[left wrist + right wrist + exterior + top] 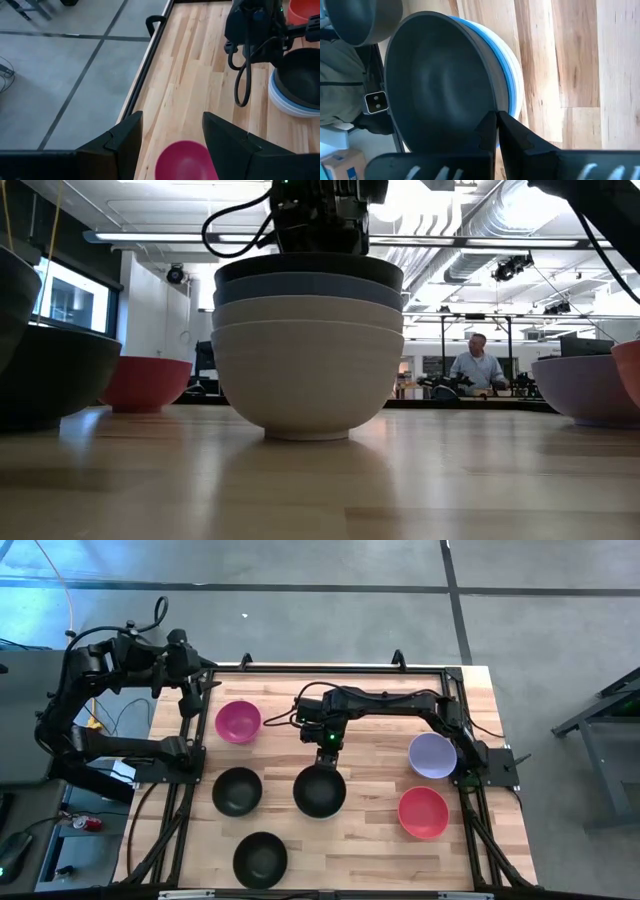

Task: Nest bowls inside each other
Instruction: Stack the top black bowl on top of the blue bowl

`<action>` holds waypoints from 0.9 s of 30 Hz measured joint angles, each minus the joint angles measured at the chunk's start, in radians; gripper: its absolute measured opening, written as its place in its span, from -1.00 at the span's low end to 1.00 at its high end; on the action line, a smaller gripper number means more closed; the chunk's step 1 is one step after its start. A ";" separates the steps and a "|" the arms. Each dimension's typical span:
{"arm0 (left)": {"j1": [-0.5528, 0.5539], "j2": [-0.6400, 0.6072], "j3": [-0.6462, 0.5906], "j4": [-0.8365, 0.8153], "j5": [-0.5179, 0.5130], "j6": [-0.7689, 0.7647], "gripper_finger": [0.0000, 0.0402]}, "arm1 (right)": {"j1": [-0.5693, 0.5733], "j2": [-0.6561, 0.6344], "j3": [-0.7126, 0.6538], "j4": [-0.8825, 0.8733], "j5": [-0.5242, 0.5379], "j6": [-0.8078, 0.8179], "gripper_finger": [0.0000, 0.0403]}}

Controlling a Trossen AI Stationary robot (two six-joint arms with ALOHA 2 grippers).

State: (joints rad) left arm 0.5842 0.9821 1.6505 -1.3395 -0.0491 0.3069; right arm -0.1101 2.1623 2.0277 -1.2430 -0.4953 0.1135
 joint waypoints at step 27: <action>0.000 -0.018 0.000 -0.003 0.014 0.000 -0.03 | 0.000 -0.003 -0.065 0.038 0.023 0.010 -1.00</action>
State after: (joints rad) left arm 0.5838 0.9639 1.6501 -1.3426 -0.0349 0.3069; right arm -0.1104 2.1593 1.9624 -1.2055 -0.4721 0.1234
